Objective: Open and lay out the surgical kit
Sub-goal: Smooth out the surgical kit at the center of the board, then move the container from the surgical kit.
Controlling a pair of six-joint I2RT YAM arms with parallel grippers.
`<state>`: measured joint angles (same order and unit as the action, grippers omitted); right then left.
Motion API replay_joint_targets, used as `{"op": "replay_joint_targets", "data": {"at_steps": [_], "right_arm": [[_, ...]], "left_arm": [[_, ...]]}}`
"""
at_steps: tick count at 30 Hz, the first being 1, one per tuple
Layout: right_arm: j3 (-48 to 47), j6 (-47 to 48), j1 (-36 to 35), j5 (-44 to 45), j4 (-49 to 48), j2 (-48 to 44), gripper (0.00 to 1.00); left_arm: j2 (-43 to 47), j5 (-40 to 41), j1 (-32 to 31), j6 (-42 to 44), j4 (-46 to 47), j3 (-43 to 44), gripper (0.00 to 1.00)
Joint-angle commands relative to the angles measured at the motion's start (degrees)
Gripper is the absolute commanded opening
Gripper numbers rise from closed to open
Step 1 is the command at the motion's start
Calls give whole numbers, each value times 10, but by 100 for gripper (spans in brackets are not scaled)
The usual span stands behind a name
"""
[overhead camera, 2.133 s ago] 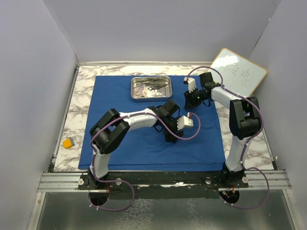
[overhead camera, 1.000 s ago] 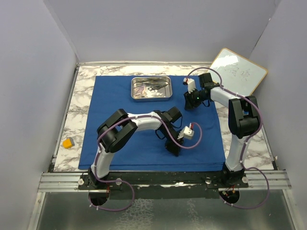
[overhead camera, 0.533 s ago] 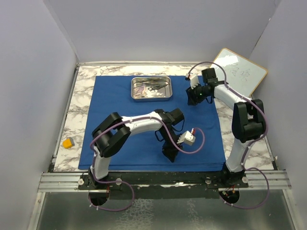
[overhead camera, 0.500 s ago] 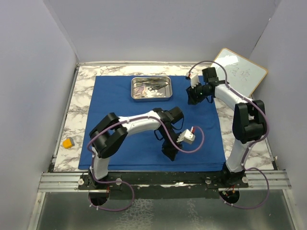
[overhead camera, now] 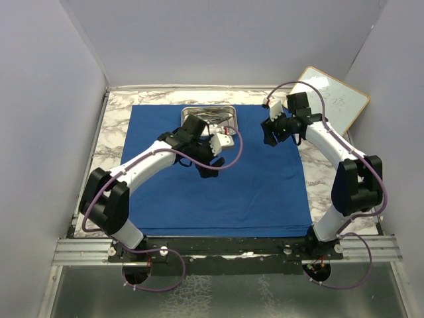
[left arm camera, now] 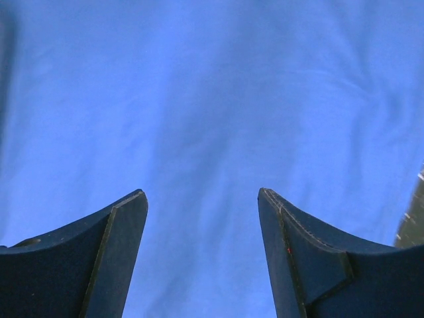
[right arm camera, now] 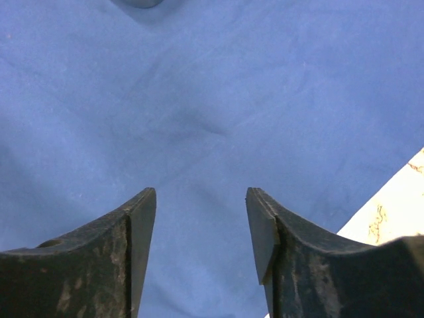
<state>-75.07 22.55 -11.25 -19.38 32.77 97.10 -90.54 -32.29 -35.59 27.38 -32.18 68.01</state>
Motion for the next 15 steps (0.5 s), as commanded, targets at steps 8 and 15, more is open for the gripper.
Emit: {"op": "replay_joint_targets", "data": {"at_steps": [8,15], "right_arm": [[101,-16,2,74,-45,-89,82],[32,-28,2,135,-73,-74,91]], "left_arm": [[82,237,190,-153,153,-36,95],[90,303,276,-182,212,-57,99]]}}
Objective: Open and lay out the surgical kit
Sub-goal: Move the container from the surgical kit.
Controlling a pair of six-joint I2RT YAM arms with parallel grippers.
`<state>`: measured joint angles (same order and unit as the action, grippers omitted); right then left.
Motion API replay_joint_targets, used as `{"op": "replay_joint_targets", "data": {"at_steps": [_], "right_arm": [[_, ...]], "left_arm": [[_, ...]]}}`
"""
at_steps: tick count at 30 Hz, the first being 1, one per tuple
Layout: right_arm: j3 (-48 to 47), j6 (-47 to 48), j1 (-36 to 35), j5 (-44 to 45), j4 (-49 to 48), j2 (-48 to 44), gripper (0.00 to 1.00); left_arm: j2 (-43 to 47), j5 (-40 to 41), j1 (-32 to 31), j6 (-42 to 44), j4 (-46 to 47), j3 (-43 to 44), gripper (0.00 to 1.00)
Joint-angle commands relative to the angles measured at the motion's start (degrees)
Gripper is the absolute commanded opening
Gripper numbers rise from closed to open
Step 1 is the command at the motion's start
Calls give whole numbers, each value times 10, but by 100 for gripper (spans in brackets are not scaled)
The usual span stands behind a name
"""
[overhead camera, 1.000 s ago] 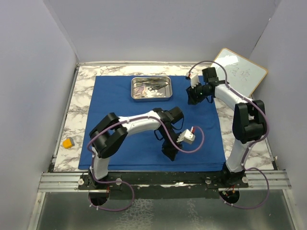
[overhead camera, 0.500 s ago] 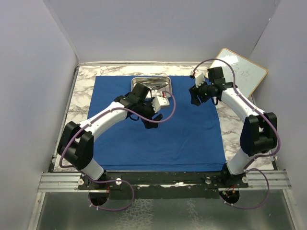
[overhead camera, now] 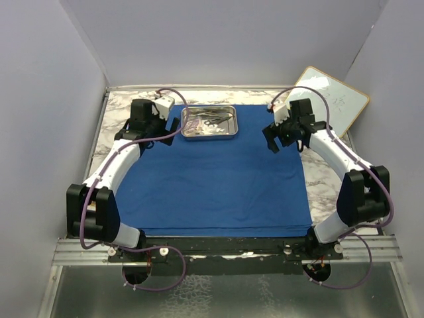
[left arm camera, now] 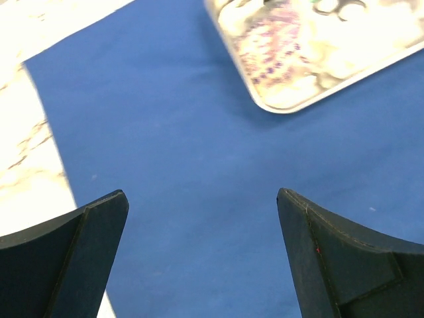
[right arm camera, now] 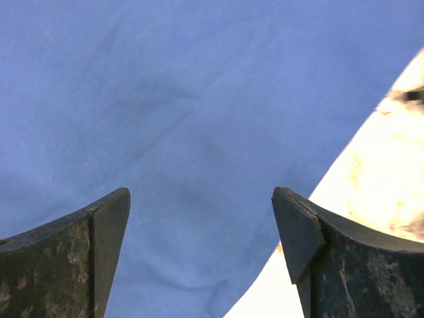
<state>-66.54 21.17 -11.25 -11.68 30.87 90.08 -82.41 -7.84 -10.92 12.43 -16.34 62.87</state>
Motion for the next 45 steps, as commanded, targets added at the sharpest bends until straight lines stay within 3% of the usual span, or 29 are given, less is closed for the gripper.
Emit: {"op": "replay_joint_targets", "data": {"at_steps": [1,7,12,22,30,36,45], "right_arm": [[-65,-18,2,60,-61,4,92],[-98,-67,2,24,-109,40,91],[-70,-55,2,-49,-128,45,90],[-34,-66,2,-139,-125,59,87],[-20,-62,2,-145,-120,45,86],[-13,-55,3,-131,-125,39,86],[-4,-74,7,-52,-146,52,85]], "left_arm": [[3,57,38,-38,56,-3,99],[-42,21,53,-47,86,15,99],[-107,-23,53,-91,114,54,98],[-286,-88,41,-174,121,192,85],[-405,-115,19,-231,112,290,62],[-441,-177,-3,-286,112,309,44],[-470,-203,-75,-347,121,342,44]]}}
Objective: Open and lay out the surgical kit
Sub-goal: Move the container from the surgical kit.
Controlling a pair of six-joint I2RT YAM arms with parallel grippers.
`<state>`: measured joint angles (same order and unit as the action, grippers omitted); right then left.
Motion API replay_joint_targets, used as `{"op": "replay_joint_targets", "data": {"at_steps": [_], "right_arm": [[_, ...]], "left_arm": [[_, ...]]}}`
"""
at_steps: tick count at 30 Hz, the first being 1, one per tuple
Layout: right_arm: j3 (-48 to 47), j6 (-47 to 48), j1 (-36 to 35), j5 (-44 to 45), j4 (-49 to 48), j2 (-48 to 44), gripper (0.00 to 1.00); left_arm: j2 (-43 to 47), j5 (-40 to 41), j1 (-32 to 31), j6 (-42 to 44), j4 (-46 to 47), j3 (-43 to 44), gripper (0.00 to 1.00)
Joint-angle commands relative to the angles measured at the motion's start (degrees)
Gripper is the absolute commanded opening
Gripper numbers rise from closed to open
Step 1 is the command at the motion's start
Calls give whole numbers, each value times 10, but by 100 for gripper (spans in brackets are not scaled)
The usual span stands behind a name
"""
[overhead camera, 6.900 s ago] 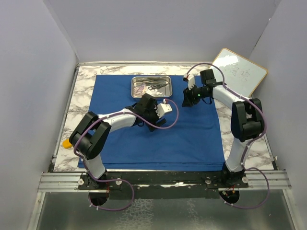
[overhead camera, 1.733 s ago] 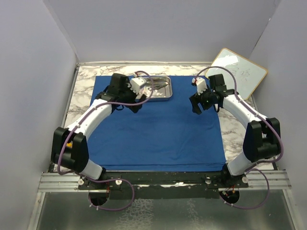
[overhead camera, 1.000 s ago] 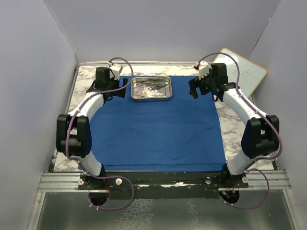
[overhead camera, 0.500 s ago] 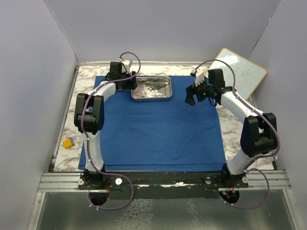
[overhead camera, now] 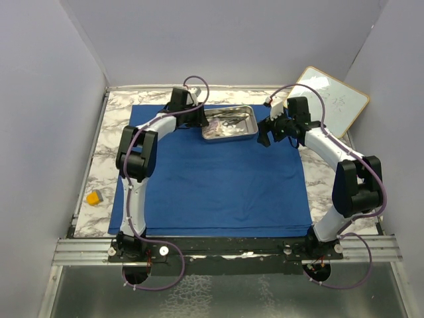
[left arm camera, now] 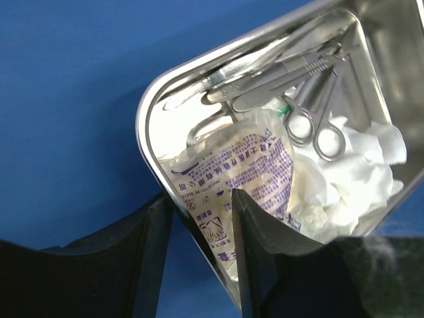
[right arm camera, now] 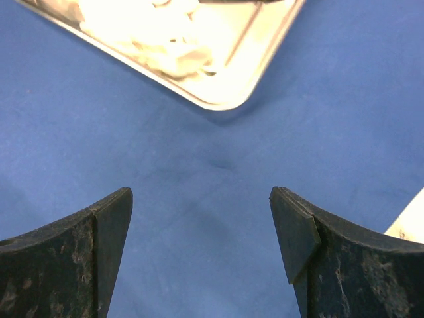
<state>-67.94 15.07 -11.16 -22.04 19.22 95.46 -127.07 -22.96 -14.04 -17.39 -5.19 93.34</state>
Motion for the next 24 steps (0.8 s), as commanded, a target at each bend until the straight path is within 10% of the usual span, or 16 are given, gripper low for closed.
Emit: {"op": "replay_joint_targets", "data": {"at_steps": [1,9,24], "right_arm": [[10,-16,6,63,-32,0,85],[14,-41,13,135,-47,17,85],[12,-35,22,108,-45,27,84]], "left_arm": [[-32,-53,-52,-55,4,50,45],[-113,-63,-82,-75,-46,171,51],[-141,-57,-101,-18,-114,227,34]]}}
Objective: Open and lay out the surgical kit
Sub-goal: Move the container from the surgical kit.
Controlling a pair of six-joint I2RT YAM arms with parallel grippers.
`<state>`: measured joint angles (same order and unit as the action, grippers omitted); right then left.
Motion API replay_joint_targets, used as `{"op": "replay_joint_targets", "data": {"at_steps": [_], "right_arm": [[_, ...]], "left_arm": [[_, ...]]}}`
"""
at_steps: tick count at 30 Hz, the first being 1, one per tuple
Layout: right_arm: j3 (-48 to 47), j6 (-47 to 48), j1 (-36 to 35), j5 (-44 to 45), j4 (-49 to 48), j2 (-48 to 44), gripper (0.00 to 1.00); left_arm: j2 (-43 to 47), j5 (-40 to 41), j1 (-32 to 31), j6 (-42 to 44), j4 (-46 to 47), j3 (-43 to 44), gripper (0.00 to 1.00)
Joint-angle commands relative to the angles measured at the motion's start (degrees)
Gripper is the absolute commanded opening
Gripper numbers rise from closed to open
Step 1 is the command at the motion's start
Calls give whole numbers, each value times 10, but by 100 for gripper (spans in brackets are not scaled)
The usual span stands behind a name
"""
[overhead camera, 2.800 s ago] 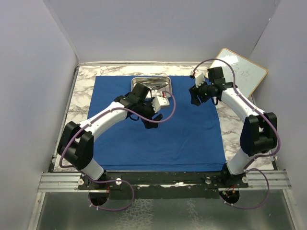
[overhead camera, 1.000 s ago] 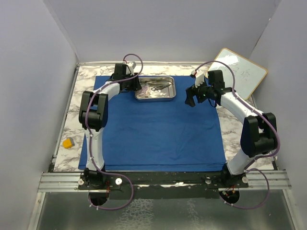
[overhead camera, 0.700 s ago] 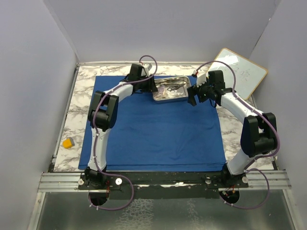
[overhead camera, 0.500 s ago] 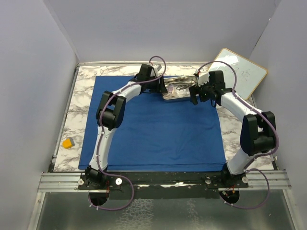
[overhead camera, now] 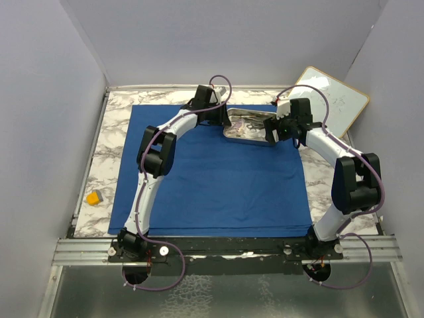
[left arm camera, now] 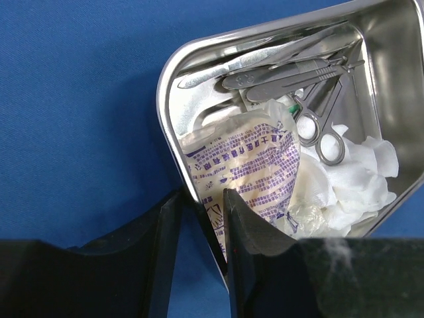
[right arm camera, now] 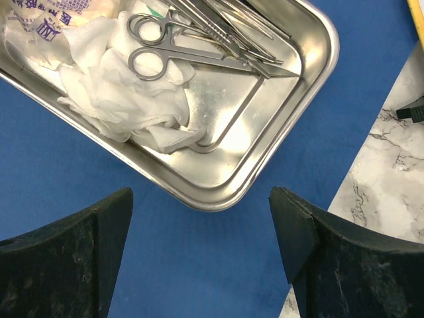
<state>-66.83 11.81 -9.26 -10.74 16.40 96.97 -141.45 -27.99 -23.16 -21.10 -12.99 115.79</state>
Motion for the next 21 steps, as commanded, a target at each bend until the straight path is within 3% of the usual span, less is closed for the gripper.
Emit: {"op": "replay_joint_targets", "data": {"at_steps": [1,8,21], "right_arm": [[0,-2,3,-6,-16,13,84],[-7,3,3,-22,-8,24,84],[-26,12,3,-51,10,34,84]], "left_arm": [[6,-6,-11,16,-38,-2,34],[28,2,-25,-34,-37,-35,35],[53,-66,-27,-86,12,-100,52]]}}
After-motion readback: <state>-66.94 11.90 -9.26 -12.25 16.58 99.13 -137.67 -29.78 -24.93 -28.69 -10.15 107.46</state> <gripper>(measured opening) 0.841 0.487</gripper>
